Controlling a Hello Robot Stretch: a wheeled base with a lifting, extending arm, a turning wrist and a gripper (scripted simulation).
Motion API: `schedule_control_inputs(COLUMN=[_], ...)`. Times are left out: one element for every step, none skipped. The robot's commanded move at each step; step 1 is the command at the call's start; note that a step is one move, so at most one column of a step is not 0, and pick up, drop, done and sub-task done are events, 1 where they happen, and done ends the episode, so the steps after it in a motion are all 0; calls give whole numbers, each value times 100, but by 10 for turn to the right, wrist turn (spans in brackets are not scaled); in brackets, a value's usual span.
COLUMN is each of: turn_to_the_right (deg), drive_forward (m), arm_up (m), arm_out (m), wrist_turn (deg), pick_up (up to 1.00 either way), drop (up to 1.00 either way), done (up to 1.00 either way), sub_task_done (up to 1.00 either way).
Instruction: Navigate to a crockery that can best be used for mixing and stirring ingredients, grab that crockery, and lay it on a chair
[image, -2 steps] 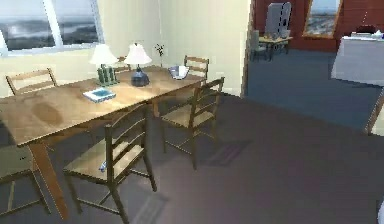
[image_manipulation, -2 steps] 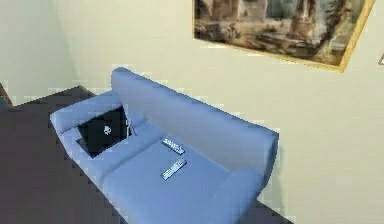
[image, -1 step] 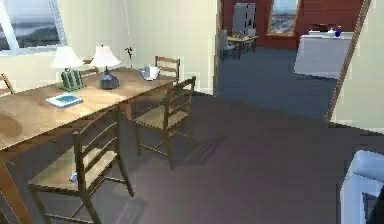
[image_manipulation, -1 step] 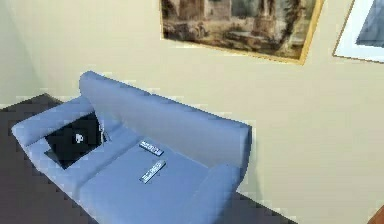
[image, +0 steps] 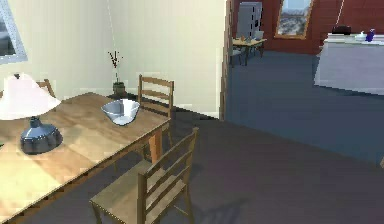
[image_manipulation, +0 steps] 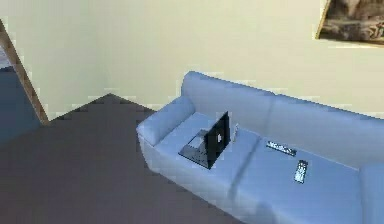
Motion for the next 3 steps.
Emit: schedule_control_inputs(turn_to_the_right=[60, 0, -450], drive_forward=[0, 30, 0], arm_up=[0, 0, 0], arm_out=[0, 0, 0], wrist_turn=[0, 0, 0], pick_up=[0, 0, 0], drop=[0, 0, 0], done=[0, 0, 0], sub_task_done=[0, 0, 0])
